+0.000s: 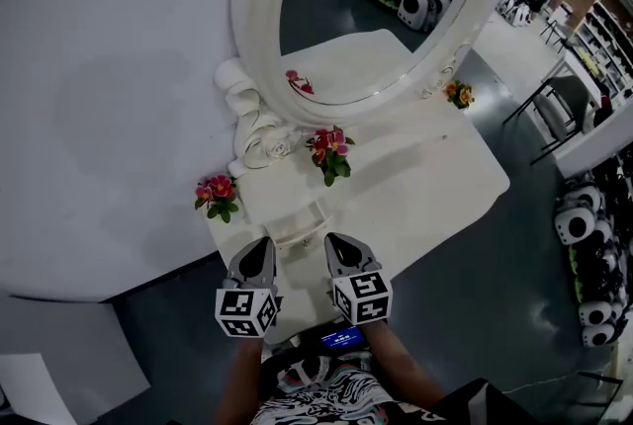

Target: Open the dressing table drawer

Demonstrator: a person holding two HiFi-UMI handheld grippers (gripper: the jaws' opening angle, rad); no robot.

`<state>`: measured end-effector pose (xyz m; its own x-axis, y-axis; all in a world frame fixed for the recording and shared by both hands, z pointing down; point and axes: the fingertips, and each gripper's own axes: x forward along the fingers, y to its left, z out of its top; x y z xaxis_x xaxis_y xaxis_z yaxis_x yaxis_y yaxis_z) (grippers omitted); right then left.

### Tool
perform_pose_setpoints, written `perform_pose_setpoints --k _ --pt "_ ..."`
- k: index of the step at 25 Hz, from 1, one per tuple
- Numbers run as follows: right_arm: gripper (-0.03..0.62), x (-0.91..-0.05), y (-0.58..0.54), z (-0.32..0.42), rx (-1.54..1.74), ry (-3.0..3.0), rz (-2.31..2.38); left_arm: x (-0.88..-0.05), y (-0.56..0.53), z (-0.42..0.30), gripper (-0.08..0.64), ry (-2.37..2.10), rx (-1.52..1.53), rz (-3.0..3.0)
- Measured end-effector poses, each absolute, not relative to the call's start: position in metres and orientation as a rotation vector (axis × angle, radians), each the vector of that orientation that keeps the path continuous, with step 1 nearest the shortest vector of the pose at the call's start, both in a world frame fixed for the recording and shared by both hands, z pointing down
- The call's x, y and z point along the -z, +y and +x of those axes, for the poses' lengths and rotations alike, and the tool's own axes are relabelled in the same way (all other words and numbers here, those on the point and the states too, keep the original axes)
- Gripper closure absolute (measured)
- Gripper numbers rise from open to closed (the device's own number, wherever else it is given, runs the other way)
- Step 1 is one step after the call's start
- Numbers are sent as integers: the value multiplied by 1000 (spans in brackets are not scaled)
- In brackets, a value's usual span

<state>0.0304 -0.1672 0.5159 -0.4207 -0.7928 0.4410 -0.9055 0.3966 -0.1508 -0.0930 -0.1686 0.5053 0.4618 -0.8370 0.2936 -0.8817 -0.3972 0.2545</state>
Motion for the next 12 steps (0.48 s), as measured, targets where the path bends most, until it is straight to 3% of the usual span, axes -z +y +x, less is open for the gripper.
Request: perform_pose_setpoints --k 12 --pt "591 -516 -165 35 -525 -2359 1496 -503 -168 -97 558 -1466 -162 2336"
